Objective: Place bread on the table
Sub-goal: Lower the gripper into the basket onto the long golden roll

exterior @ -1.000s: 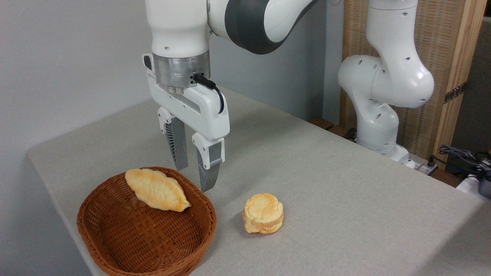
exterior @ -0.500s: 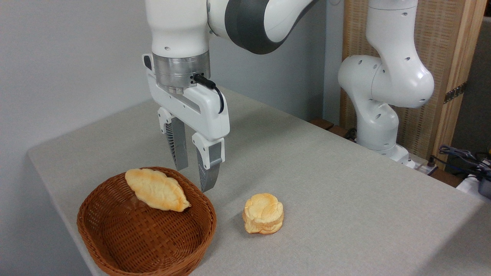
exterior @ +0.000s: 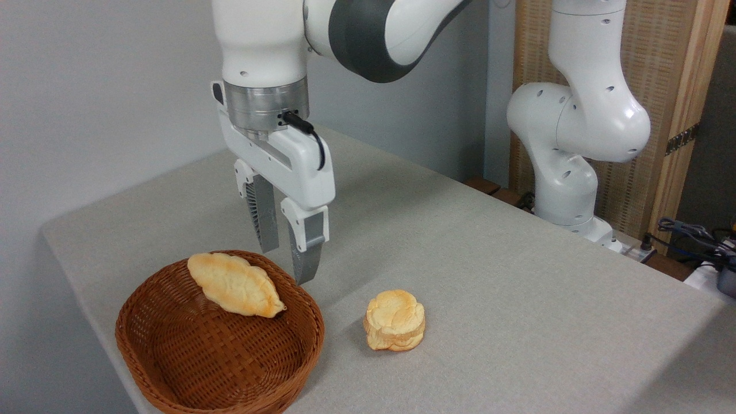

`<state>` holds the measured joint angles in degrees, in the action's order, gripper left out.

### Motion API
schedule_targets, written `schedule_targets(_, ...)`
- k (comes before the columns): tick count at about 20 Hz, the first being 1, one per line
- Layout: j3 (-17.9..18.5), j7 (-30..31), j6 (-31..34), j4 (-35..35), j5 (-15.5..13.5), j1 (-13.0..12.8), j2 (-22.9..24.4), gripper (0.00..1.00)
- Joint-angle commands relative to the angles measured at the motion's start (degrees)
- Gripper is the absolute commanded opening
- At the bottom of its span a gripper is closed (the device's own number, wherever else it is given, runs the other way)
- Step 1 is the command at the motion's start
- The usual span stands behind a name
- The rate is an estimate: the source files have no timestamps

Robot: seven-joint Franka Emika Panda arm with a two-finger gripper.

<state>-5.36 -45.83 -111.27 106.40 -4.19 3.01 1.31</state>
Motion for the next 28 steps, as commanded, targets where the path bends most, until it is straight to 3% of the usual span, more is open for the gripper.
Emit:
schedule_targets(1, 0.1, -1.9, -4.1, 0.3, -0.2, -2.8, -0.7, 1.0)
schedule_targets(3, 0.1, -2.5, -6.4, 0.3, 0.1, -4.5, -1.5, 1.0)
schedule_targets(8, -1.5, -7.6, -7.5, 0.3, 6.7, -7.3, -3.1, 1.0)
schedule_targets(11, -3.8, -9.3, -8.6, 0.3, 10.8, -7.4, -4.4, 1.0)
schedule_targets(23, -5.5, -9.5, -8.7, 0.4, 14.0, -10.6, -6.8, 1.0)
schedule_targets(28, -5.5, -9.5, -9.3, 0.3, 16.0, -10.7, -8.5, 1.0)
